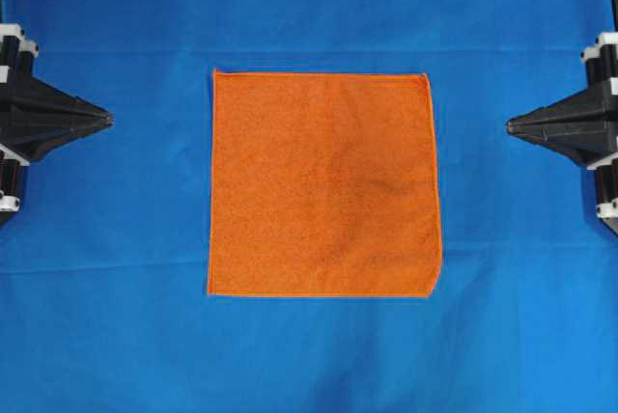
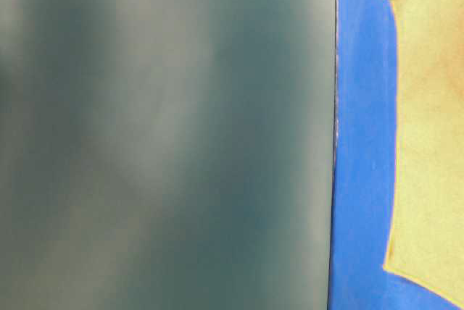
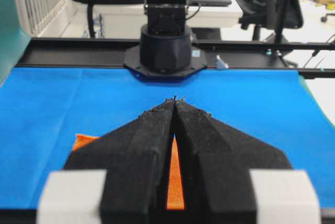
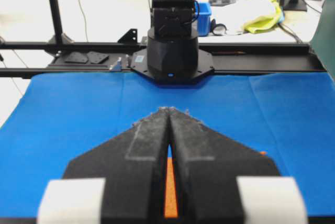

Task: Fold the orange towel.
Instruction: 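Move both grippers toward the far corners of the orange towel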

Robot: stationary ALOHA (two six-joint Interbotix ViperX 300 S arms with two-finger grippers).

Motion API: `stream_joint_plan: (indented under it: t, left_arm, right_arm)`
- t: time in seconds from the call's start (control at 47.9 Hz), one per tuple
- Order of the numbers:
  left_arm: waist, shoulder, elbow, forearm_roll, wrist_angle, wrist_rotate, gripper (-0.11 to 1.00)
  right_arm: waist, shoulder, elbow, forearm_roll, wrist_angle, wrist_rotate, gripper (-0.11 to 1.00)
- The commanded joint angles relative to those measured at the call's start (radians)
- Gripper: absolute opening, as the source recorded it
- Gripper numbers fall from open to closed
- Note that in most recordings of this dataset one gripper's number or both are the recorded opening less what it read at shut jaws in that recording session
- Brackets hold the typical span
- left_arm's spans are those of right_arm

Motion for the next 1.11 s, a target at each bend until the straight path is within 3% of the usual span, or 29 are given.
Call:
stream_joint_plan:
  t: [0.0, 0.23, 0.689, 0.793, 0.981, 1.023, 1.085]
  left_arm:
    - [0.012, 0.032, -0.031, -0.026, 0.041, -0.008, 0.00]
    - [0.063, 0.101, -0.051, -0.026, 0.064, -0.008, 0.00]
    - [0.250, 0.423, -0.115, -0.026, 0.067, -0.034, 0.01]
    - [0.288, 0.520, -0.143, -0.026, 0.064, -0.034, 0.19]
    - [0.350, 0.693, -0.184, -0.026, 0.035, -0.035, 0.71]
    - [0.365, 0.749, -0.193, -0.026, 0.018, -0.035, 0.80]
    - [0.380, 0.815, -0.202, -0.026, -0.011, -0.035, 0.87]
  right_arm:
    - [0.000, 0.012, -0.032, 0.006, -0.008, 0.003, 0.00]
    - [-0.044, 0.037, -0.064, 0.018, 0.100, 0.017, 0.00]
    - [-0.342, 0.296, -0.095, 0.028, 0.270, 0.100, 0.01]
    - [-0.390, 0.403, -0.115, 0.028, 0.284, 0.098, 0.04]
    - [-0.454, 0.594, -0.140, 0.025, 0.262, 0.098, 0.54]
    - [-0.469, 0.637, -0.143, 0.025, 0.247, 0.098, 0.60]
    - [-0.489, 0.706, -0.146, 0.025, 0.209, 0.098, 0.61]
